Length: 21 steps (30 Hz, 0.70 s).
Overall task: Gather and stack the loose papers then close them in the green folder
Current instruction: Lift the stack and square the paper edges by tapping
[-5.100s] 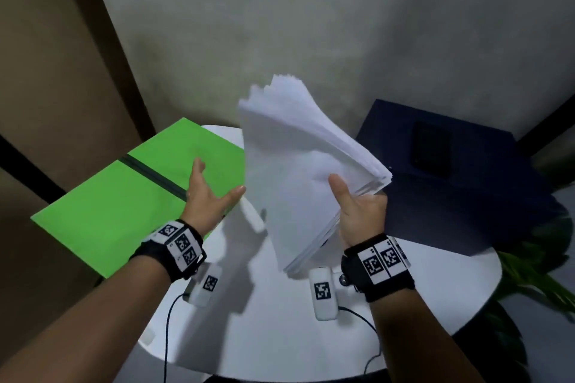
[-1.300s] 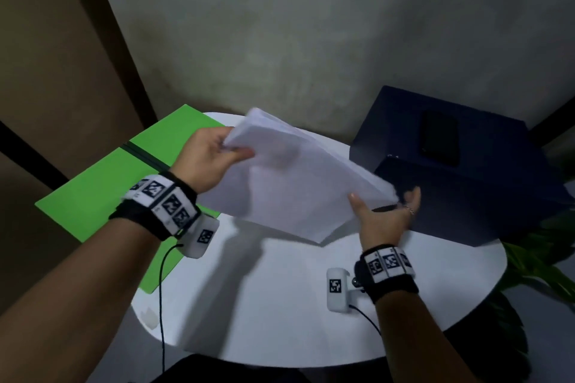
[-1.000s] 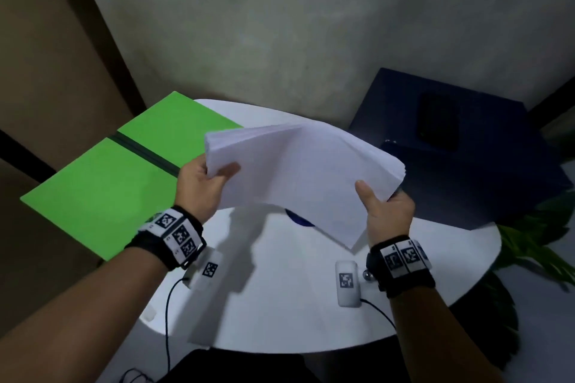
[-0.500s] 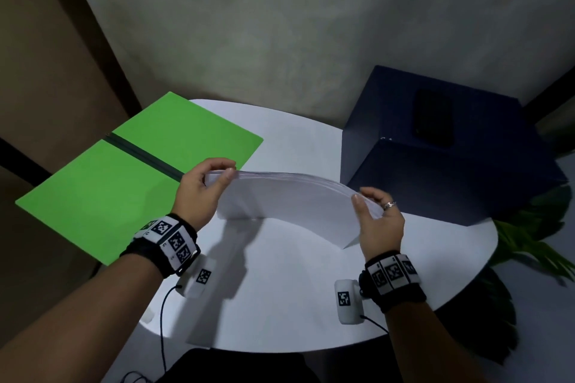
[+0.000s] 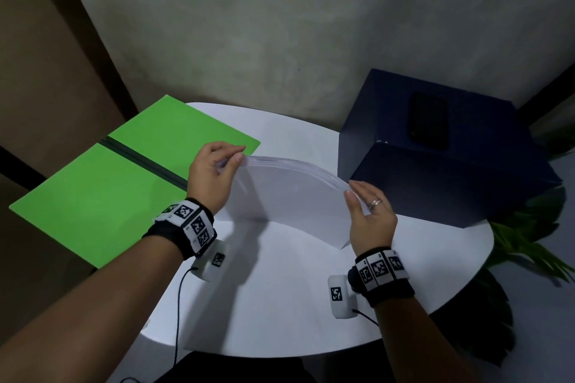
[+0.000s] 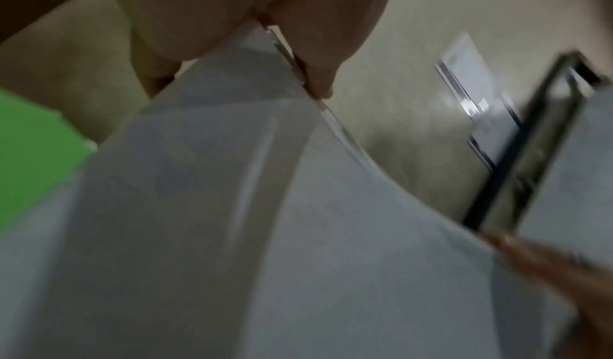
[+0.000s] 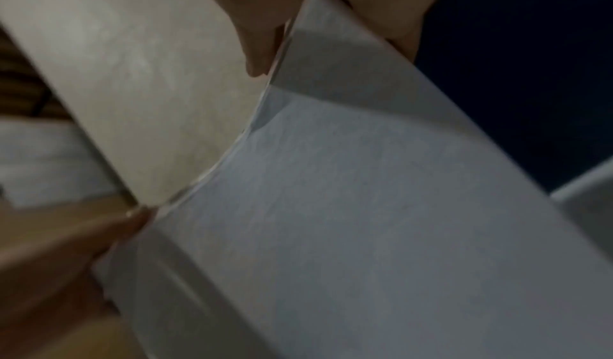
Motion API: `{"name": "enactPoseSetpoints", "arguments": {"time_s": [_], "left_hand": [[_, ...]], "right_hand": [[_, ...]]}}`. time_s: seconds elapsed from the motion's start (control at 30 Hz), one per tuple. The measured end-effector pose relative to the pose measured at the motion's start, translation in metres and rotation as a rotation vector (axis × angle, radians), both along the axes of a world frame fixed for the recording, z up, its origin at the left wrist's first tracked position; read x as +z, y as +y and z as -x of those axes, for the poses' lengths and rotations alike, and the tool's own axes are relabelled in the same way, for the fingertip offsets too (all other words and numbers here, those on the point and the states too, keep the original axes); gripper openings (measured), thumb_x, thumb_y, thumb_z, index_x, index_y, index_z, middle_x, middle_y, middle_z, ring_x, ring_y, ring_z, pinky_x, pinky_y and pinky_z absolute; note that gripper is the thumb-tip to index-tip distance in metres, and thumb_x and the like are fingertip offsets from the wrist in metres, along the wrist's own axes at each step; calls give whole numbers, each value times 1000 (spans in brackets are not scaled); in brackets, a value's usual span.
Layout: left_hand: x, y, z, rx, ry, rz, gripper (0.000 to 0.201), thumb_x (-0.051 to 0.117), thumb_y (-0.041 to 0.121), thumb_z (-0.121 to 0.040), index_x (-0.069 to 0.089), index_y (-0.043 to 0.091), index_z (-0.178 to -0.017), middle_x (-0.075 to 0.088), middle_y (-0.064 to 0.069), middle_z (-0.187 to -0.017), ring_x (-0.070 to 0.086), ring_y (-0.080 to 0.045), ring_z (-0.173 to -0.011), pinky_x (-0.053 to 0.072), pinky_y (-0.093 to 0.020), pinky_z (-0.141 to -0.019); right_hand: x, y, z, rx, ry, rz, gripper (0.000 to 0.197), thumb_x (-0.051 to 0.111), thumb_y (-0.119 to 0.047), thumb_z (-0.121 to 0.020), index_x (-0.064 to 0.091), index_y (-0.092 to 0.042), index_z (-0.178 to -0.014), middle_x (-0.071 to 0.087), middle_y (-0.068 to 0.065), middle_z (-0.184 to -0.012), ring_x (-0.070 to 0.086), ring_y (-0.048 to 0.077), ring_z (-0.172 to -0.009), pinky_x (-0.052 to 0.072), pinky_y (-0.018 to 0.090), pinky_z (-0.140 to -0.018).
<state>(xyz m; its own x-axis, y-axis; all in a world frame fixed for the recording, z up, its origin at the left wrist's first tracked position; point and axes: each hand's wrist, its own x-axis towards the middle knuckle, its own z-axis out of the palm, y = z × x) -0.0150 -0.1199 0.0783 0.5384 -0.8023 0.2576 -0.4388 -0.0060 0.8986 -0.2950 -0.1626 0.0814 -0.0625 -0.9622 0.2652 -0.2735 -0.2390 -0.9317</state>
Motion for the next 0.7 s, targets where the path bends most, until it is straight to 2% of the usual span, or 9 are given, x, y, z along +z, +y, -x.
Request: {"name": "enactPoseSetpoints", "arguments": {"time_s": [0.03, 0.1, 0.2, 0.27, 0.33, 0.4, 0.53, 0.6, 0.7], "left_hand": [[-3, 0, -2, -45, -135, -42, 29, 66, 26, -91, 70, 18, -119, 57, -5, -119, 53, 1, -102, 40, -12, -97], [-7, 0, -7, -107, -363, -136, 41, 66, 33, -90, 62, 26, -130, 50, -7, -129, 48, -16, -113, 37, -27, -103], [-5, -2, -15, -162, -568, -202, 48, 66, 33, -90, 56, 29, -136, 51, -11, -129, 51, -31, -109, 42, -41, -98], [-1, -4, -18, -212, -641, -214, 46, 64, 20, -92, 56, 31, -136, 56, -12, -118, 53, -33, -99, 46, -42, -87], [5, -7, -21, -241, -654, -200, 42, 60, 9, -92, 62, 28, -130, 62, -11, -103, 57, -34, -88, 49, -40, -73], [11, -6, -25, -238, -663, -223, 34, 59, 10, -92, 68, 26, -120, 65, -6, -96, 60, -34, -87, 51, -40, -66], [17, 0, -34, -299, -767, -241, 34, 60, 14, -92, 65, 27, -123, 66, -3, -97, 62, -33, -86, 51, -38, -64], [17, 3, -35, -353, -859, -278, 47, 62, 22, -92, 52, 31, -137, 64, -5, -108, 60, -34, -87, 51, -40, -69], [16, 7, -33, -379, -952, -363, 61, 62, 34, -91, 35, 42, -145, 57, -4, -124, 55, -32, -95, 52, -44, -74]], "right_hand": [[-3, 0, 1, 33, 69, 36, 21, 70, -12, -88, 72, -20, -108, 67, -8, -110, 61, 0, -105, 46, 13, -94], [-9, -1, 4, 75, 204, 90, 27, 69, -17, -89, 70, -19, -115, 64, -11, -114, 59, 3, -109, 44, 10, -96], [-15, -5, 6, 101, 392, 126, 34, 68, -22, -89, 67, -20, -123, 60, -7, -121, 56, 11, -113, 38, 3, -94], [-18, -9, 7, 90, 493, 140, 36, 66, -22, -91, 64, -22, -127, 59, -5, -122, 55, 15, -113, 43, 12, -95], [-19, -14, 7, 61, 564, 176, 34, 63, -19, -93, 64, -21, -127, 63, 1, -116, 59, 21, -105, 51, 30, -94], [-18, -18, 8, 41, 626, 223, 31, 60, -19, -95, 66, -20, -125, 65, 2, -105, 62, 20, -93, 55, 35, -87], [-14, -27, 12, 99, 647, 163, 44, 42, -60, -95, 66, -30, -117, 63, -11, -106, 59, 5, -97, 51, 34, -92], [-12, -23, 15, 99, 730, 191, 30, 48, -45, -98, 63, -36, -122, 63, -2, -116, 59, 17, -104, 53, 35, -88], [-12, -15, 18, 81, 848, 249, 40, 60, -27, -94, 58, -28, -134, 60, 1, -117, 57, 22, -101, 49, 28, -77]]}}
